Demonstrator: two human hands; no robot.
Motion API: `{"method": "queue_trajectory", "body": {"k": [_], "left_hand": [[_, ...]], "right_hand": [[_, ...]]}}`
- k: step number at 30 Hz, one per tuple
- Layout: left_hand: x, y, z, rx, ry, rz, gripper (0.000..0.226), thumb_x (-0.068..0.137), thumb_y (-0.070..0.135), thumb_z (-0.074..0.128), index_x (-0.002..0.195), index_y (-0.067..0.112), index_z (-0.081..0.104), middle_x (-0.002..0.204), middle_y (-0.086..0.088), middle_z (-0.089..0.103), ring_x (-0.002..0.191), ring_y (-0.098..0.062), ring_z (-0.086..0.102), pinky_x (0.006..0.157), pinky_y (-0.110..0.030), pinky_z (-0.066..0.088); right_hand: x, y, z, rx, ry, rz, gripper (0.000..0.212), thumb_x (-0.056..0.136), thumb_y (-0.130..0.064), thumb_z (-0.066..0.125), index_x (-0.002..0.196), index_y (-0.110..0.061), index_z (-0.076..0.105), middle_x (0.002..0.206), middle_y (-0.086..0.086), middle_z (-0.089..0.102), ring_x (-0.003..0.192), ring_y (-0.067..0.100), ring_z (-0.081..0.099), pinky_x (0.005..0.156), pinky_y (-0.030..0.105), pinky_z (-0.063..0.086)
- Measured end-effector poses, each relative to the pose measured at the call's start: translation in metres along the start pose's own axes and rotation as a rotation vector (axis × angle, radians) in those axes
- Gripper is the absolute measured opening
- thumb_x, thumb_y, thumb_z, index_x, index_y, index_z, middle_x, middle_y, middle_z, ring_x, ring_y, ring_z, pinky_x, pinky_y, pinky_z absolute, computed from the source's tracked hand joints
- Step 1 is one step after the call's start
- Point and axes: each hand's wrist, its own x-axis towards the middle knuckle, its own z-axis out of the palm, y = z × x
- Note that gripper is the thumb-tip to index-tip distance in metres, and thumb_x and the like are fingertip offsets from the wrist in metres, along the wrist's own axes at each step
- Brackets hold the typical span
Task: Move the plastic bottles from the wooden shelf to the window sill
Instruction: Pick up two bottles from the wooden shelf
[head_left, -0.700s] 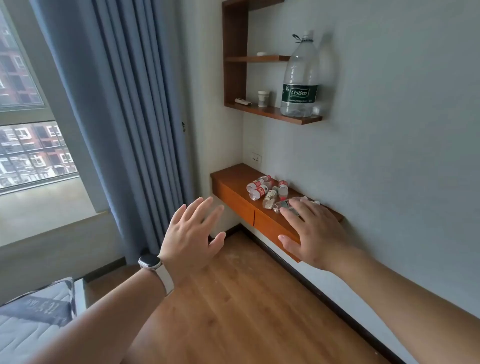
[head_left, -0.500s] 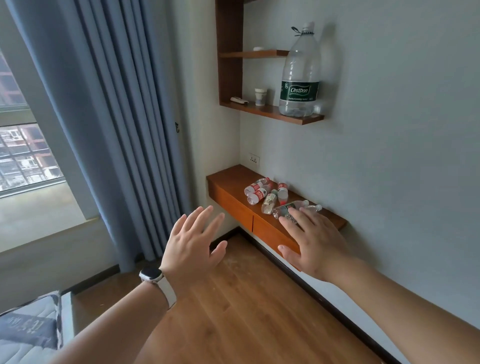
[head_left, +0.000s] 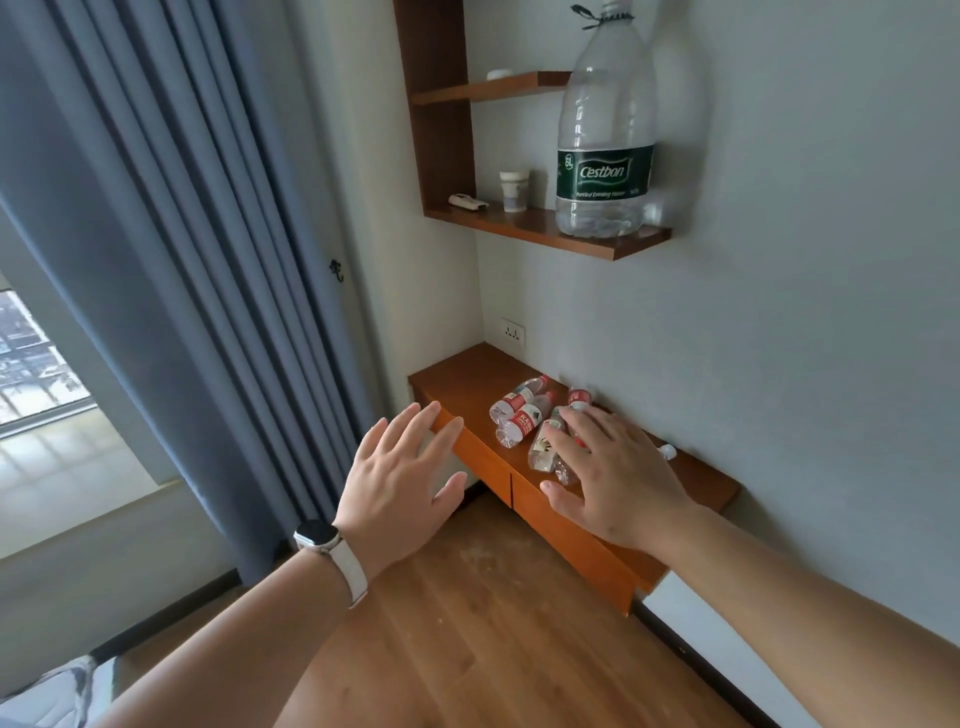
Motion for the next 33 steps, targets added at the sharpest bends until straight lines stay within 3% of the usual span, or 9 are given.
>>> {"method": "queue_trajectory", "body": {"k": [10, 15, 21, 29, 33], "left_hand": [[0.064, -0.036, 0.038, 0.038, -0.044, -0.007, 0.058, 0.095, 0.054, 0.041, 0.142, 0.023, 0.053, 0.149, -0.01, 0.052, 0.14, -0.033, 0.046, 0.112, -0.055, 0.038], [0.087, -0.067, 0.069, 0.022, -0.063, 0.02, 0.056, 0.093, 0.05, 0.048, 0.142, 0.022, 0.054, 0.147, -0.01, 0.055, 0.138, -0.033, 0.048, 0.11, -0.054, 0.038], [0.137, -0.126, 0.109, -0.023, -0.081, 0.05, 0.057, 0.094, 0.055, 0.043, 0.14, 0.023, 0.056, 0.146, -0.009, 0.056, 0.136, -0.033, 0.05, 0.111, -0.051, 0.034], [0.203, -0.236, 0.149, -0.082, -0.094, 0.086, 0.057, 0.095, 0.055, 0.042, 0.142, 0.026, 0.054, 0.148, -0.007, 0.054, 0.137, -0.033, 0.05, 0.111, -0.052, 0.033], [0.232, -0.274, 0.176, -0.101, -0.148, 0.134, 0.058, 0.094, 0.055, 0.042, 0.143, 0.027, 0.052, 0.149, -0.007, 0.053, 0.138, -0.032, 0.048, 0.111, -0.053, 0.036]], "right_hand": [[0.062, 0.034, 0.029, 0.018, -0.038, 0.013, 0.06, 0.09, -0.06, 0.036, 0.135, -0.023, 0.05, 0.142, 0.008, 0.053, 0.131, 0.033, 0.049, 0.102, 0.05, 0.043], [0.097, 0.03, 0.055, 0.022, -0.107, 0.051, 0.066, 0.091, -0.064, 0.026, 0.143, -0.026, 0.043, 0.15, 0.007, 0.045, 0.138, 0.035, 0.04, 0.107, 0.054, 0.039], [0.162, 0.023, 0.079, -0.051, -0.099, 0.115, 0.06, 0.091, -0.061, 0.039, 0.137, -0.025, 0.049, 0.142, 0.006, 0.054, 0.13, 0.032, 0.051, 0.101, 0.047, 0.044], [0.276, -0.007, 0.113, -0.057, -0.154, 0.223, 0.067, 0.092, -0.066, 0.023, 0.15, -0.032, 0.027, 0.161, 0.0, 0.024, 0.148, 0.025, 0.021, 0.116, 0.042, 0.022], [0.309, -0.018, 0.126, -0.069, -0.157, 0.288, 0.074, 0.089, -0.068, 0.016, 0.15, -0.03, 0.032, 0.16, 0.001, 0.029, 0.146, 0.026, 0.026, 0.114, 0.042, 0.024]]}}
